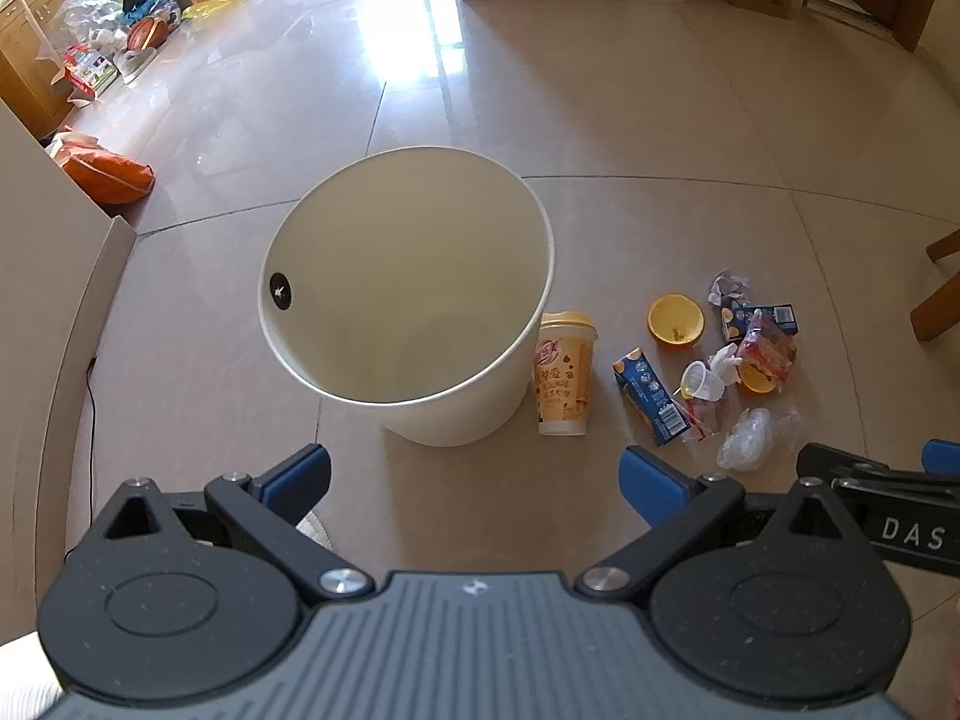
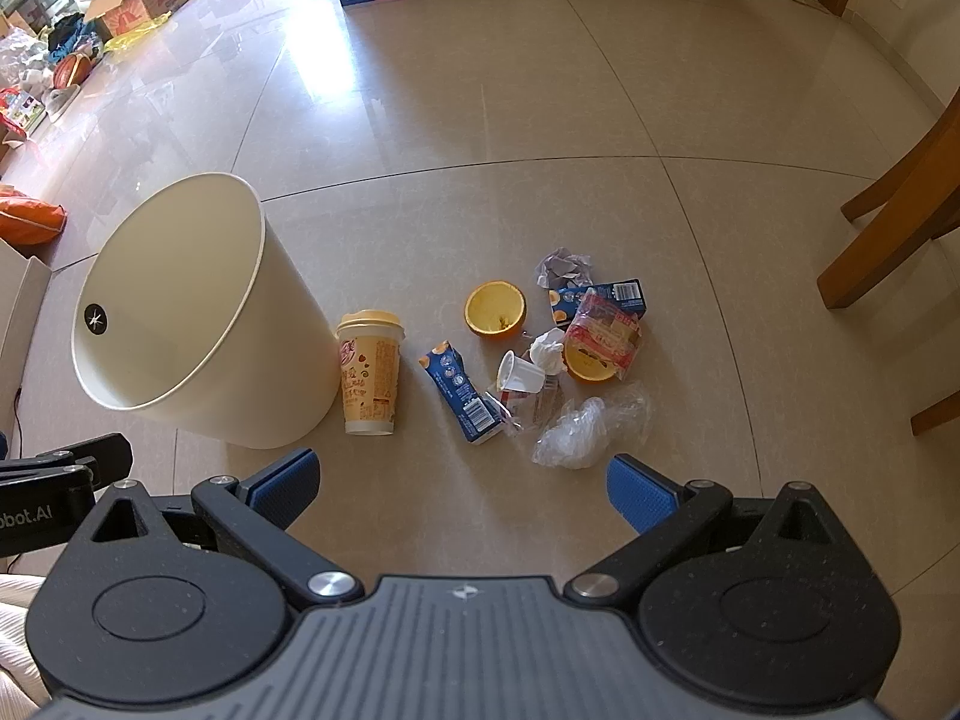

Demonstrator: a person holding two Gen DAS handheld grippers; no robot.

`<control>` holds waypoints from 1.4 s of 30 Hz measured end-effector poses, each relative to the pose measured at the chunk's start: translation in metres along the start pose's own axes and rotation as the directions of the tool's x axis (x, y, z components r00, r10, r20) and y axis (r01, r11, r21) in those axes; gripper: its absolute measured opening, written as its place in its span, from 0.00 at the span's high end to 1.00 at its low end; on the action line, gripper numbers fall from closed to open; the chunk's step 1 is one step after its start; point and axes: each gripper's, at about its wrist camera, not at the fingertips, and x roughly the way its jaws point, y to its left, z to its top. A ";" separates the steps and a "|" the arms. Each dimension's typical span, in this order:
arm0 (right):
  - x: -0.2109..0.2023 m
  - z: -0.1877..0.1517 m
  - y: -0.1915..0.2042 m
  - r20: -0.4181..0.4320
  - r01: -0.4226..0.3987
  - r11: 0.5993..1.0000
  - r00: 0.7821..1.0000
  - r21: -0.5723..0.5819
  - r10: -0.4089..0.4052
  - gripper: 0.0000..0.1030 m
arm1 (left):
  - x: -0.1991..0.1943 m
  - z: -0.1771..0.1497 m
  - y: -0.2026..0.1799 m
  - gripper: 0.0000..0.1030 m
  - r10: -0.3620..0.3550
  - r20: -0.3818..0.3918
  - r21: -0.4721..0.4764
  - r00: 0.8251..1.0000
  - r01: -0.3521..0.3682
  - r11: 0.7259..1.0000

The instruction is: Collect trash

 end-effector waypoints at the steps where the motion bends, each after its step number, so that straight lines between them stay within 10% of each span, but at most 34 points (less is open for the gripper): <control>1: 0.000 0.000 0.000 0.000 -0.001 1.000 1.000 0.000 0.001 0.00 | 0.000 0.000 0.000 0.01 -0.001 0.001 0.000 1.000 0.001 1.000; 42: 0.027 0.007 0.001 0.002 -0.021 1.000 1.000 -0.001 0.021 0.00 | 0.029 0.017 0.003 0.01 -0.068 0.035 0.058 0.997 0.066 0.996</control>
